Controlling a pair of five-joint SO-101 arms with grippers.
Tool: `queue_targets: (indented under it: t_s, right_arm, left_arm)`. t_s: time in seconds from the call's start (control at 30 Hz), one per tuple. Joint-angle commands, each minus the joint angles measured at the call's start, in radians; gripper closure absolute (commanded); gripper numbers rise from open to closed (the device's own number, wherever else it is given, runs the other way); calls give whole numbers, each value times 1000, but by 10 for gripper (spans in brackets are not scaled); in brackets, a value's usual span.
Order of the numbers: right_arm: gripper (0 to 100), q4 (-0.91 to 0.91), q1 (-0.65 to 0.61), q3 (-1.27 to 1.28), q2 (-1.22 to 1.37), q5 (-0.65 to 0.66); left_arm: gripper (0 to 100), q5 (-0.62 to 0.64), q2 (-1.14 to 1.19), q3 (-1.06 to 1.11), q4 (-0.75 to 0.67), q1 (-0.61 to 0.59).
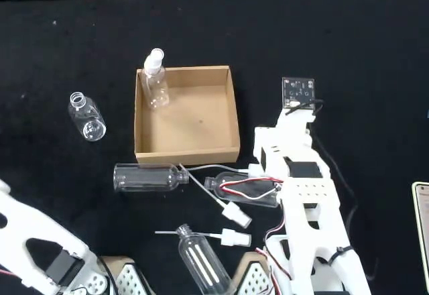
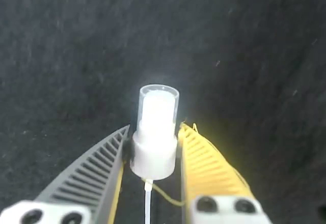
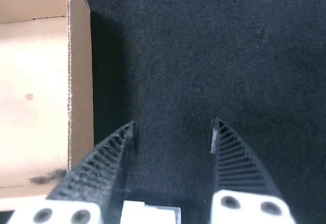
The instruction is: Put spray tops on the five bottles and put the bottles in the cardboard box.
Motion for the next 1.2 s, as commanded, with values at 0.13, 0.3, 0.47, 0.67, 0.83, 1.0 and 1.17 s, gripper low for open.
queue_targets:
  t_s: [0.13, 0.3, 0.47, 0.67, 0.83, 1.0, 1.17]
  right_arm:
    - [790, -20, 18, -13, -53, 3]
    - [790, -18, 18, -13, -53, 3]
    - [790, -18, 18, -13, -53, 3]
    - [790, -18, 18, -13, -53, 3]
    - [790, -18, 18, -12, -53, 3]
    - [790, -18, 17, -10, -53, 3]
    - [790, -18, 17, -10, -53, 3]
  left_arm:
    - [873, -94, -272, 254, 11, -58]
    - [873, -133, -382, 479, -54, -73]
    - [873, -150, -520, 849, -278, -93]
    - [873, -189, -919, 1270, -482, -58]
    - [873, -172, -1240, 1371, -496, 64]
    - [873, 8, -1494, 1360, -522, 199]
    - [873, 183, -1665, 1363, -644, 329]
